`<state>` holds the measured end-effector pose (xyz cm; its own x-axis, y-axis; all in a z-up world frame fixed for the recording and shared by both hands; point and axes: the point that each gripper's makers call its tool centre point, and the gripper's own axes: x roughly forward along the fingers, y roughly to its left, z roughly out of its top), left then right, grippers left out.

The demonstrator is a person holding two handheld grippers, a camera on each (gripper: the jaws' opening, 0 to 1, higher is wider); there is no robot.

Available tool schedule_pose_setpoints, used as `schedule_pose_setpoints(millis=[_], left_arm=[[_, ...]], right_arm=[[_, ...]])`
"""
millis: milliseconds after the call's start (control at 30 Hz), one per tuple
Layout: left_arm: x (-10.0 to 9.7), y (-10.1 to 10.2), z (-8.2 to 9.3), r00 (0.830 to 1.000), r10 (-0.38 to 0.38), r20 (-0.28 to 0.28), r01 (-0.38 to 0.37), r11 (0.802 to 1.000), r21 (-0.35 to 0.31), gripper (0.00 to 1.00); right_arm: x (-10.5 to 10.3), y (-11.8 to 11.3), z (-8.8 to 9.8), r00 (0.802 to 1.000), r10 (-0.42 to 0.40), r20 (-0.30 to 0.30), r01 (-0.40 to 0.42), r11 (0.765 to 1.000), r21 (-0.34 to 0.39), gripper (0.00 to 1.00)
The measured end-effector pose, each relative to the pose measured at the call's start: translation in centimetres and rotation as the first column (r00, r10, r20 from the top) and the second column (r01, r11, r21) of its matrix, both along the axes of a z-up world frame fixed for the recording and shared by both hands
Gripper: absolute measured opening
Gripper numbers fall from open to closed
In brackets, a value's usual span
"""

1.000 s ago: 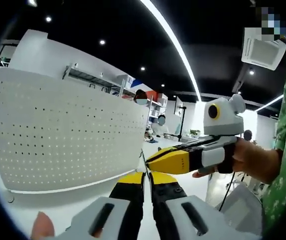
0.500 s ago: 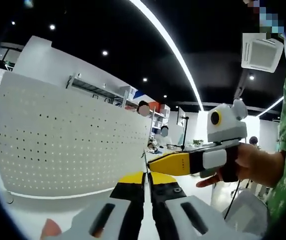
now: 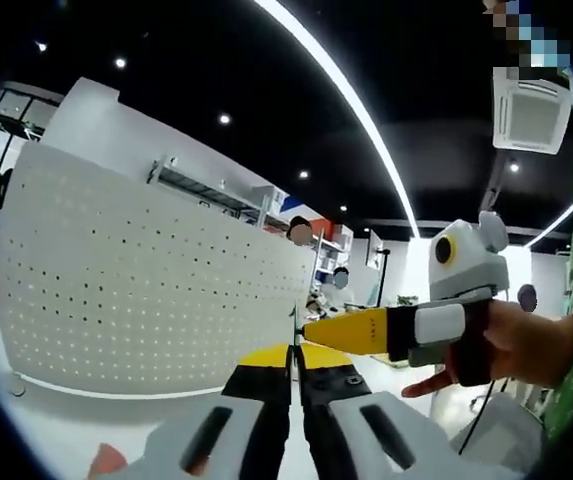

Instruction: Insert the hook assembly into the mounting plate slot until the hook locks in place.

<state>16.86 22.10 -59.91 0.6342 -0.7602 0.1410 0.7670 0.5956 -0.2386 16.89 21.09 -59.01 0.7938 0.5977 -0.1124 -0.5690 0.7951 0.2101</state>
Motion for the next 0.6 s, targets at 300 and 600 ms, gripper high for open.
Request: schedule_pose_setpoints(millis=[300, 600], left_arm=[[0.23, 0.17, -0.37, 1.0, 0.022, -0.011, -0.022, 1.0, -0.011, 0.01], [0.33, 0.44, -0.08, 0.999, 0.034, -0.015, -0.034, 0.999, -0.035, 0.01]], right_arm=[[0.15, -0.26, -0.09, 0.999, -0.048, 0.003, 0.048, 0.999, 0.019, 0.04], [0.59, -0.33, -0.4, 0.998, -0.063, -0.012, 0.064, 0.998, 0.026, 0.04]])
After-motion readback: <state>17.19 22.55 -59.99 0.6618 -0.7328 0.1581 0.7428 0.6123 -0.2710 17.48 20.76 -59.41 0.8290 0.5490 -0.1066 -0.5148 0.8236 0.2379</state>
